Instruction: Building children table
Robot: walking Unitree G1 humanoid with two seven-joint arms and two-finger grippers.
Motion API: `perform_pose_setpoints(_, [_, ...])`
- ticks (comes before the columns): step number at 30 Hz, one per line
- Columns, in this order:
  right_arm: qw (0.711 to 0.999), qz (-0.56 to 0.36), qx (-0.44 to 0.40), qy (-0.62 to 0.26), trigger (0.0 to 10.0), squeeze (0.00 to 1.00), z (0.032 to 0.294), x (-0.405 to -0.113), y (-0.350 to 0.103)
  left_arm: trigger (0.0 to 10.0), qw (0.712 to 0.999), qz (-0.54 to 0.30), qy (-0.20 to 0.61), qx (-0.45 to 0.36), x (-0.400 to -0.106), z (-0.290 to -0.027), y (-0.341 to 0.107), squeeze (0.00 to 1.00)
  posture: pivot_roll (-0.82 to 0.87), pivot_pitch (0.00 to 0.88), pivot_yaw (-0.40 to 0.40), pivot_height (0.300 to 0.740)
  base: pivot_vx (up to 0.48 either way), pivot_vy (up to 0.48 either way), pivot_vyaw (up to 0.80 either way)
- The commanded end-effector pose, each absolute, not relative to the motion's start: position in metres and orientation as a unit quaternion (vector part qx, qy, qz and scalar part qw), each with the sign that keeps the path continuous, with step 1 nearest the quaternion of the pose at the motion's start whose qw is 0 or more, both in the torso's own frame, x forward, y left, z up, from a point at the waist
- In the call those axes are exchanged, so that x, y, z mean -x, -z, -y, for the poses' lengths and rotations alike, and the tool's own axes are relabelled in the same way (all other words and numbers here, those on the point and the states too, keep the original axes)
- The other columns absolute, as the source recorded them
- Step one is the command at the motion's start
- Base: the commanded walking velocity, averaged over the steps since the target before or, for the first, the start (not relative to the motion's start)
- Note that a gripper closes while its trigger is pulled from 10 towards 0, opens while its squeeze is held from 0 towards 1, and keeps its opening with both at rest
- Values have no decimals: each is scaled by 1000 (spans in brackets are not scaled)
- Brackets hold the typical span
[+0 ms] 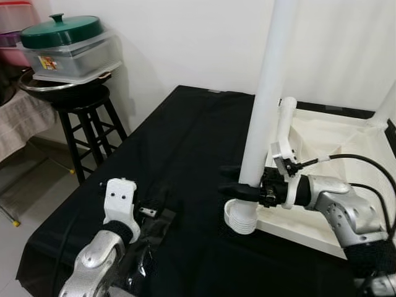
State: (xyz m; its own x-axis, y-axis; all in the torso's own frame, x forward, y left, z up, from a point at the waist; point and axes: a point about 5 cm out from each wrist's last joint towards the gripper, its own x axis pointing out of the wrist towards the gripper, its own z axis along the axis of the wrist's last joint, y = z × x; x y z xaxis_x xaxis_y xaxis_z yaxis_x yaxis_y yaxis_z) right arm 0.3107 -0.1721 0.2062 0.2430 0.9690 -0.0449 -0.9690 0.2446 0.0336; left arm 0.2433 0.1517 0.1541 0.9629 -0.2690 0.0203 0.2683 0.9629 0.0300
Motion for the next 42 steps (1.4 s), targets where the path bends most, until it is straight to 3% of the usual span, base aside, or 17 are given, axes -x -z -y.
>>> perform_pose_setpoints(1, [782, -21, 11, -623, 10000, 0, 170, -311, -209, 10000, 989, 7, 147, -19, -240, -151, -154, 0, 6, 154, 17, 740, 0, 0, 0])
perform_pose_setpoints(16, [749, -14, 58, -660, 10000, 0, 165, -331, -225, 10000, 963, 32, 265, -21, -201, -141, -174, 0, 55, 277, 7, 740, 0, 0, 0])
perform_pose_setpoints(29, [738, 9, 54, -673, 10000, 0, 159, -337, -223, 10000, 958, 18, 287, -23, -184, -142, -178, 0, 84, 322, 5, 740, 0, 0, 0])
perform_pose_setpoints(35, [730, 29, 86, -677, 10000, 0, 152, -338, -220, 10000, 958, 11, 286, -24, -179, -144, -180, 0, 96, 331, 5, 740, 0, 0, 0])
perform_pose_setpoints(39, [705, 20, 126, -698, 10000, 0, 153, -332, -213, 10000, 958, 3, 285, -22, -176, -147, -180, 0, 98, 344, 6, 740, 0, 0, 0])
perform_pose_setpoints(42, [707, 19, 140, -693, 10000, 0, 156, -332, -210, 10000, 958, -1, 286, -21, -174, -147, -180, 0, 103, 352, 12, 740, 0, 0, 0])
